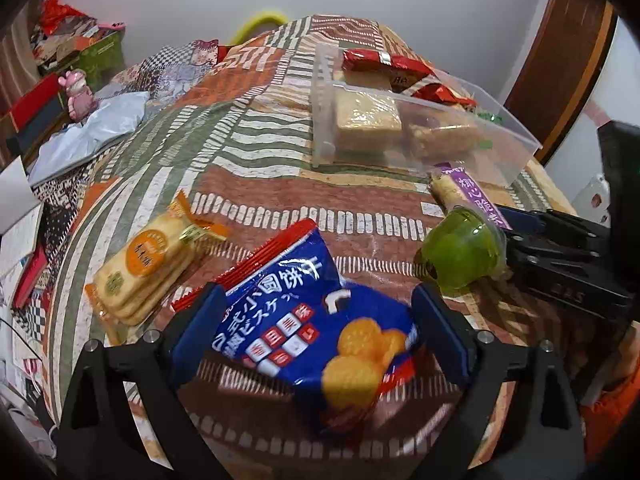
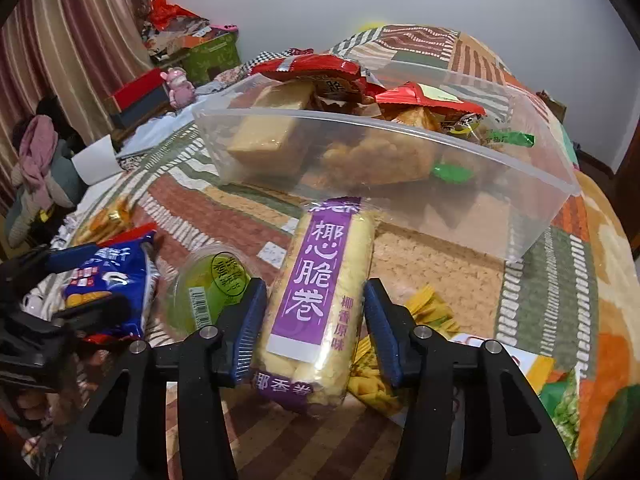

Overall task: Organize snacks
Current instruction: 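Lift both held packs over the clear box, lower them in and open both grippers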

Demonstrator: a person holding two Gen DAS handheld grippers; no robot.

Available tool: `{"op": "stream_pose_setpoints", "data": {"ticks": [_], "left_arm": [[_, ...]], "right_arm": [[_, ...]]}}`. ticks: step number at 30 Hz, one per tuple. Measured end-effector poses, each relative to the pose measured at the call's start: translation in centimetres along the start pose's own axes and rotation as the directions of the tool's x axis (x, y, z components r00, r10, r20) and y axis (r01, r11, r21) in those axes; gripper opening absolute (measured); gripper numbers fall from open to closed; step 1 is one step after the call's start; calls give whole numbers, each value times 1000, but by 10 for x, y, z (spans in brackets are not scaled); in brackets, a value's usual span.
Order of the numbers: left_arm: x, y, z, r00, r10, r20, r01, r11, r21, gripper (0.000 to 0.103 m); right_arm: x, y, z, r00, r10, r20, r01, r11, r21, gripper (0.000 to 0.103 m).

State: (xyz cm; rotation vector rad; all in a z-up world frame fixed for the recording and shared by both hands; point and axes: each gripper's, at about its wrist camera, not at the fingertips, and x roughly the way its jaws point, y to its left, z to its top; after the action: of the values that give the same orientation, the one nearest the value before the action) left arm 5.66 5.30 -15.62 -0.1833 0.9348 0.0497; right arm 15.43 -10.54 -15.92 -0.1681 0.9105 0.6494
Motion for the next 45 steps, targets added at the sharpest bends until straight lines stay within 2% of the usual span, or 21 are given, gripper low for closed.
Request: {"op": "stream_pose_setpoints", "data": {"ticks": [4,9,14,21,33,45], "left_arm": [[10,-3,0,1000,-6,-3,6,1000,12,92],[13,-2,-2,999,34,26,-35,999,27,67],[7,4,-1,1000,10,29,-10,1000,10,59],[-1,10,4,999,-18,40,20,999,-33,54],[-38,2,32,987,-36,155,42,999,-35,42],[-58,-21,68,970,-61,236,60,998,10,41]], "right_arm": [[-3,3,-2,1000,4,7,-4,1000,-9,44],[-6,0,-5,1000,20,21,-20,1000,4,44],[-14,-3,-7,998,35,46,-36,999,29,44],[-34,-5,-4,994,32,101,-37,998,47,44],[-64,-15,8,981,16,196,-31,997,71,44],[-78,-31,17,969,-9,246,-16,995,98,44]]}}
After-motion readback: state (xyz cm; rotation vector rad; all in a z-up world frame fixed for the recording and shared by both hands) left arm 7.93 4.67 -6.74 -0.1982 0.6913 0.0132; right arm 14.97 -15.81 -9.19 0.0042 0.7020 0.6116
